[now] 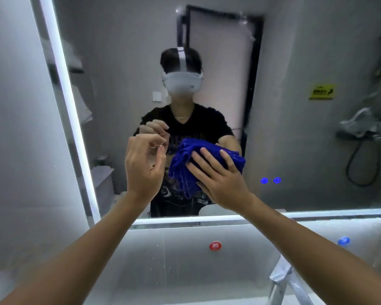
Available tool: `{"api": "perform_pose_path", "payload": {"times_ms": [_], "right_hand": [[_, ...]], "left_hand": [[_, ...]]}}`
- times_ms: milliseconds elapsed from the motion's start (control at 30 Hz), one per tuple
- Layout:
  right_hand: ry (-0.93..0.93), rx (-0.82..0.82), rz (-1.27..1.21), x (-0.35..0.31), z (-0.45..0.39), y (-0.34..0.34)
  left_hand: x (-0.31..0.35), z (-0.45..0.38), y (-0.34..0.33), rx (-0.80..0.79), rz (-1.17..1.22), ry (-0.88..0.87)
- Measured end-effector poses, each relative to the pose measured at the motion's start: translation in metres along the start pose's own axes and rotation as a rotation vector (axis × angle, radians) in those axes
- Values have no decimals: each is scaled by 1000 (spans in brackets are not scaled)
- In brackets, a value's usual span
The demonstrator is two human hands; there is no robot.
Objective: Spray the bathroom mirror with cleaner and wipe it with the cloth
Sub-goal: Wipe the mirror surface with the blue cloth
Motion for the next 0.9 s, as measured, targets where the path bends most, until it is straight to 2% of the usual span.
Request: {"api": "perform_pose_path", "payload": {"times_ms": [200, 300, 500, 667, 900], "right_hand": [[153, -22, 29, 20, -6, 2], [130, 37, 47, 45, -25, 11], [-128, 152, 151, 148, -91, 48], [-637, 81, 66, 218, -121, 73], [-646, 73, 102, 190, -104, 62]], "left_hand": [[9, 14, -11, -183, -36, -14], [18, 1, -20, -224, -46, -34], [32, -22, -42, -333, -48, -28], [45, -27, -49, -337, -55, -6], [50, -17, -53, -341, 15, 48]]}}
Point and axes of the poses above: each hand's wrist, its own z-axis away from the middle knuckle, its own y-axis out of the back of the hand, x = y × z, the point moved 3 cm from there along -z, towards the middle knuckle, and after that the axes turned 9 degrees about -y, right-handed, at the moved point
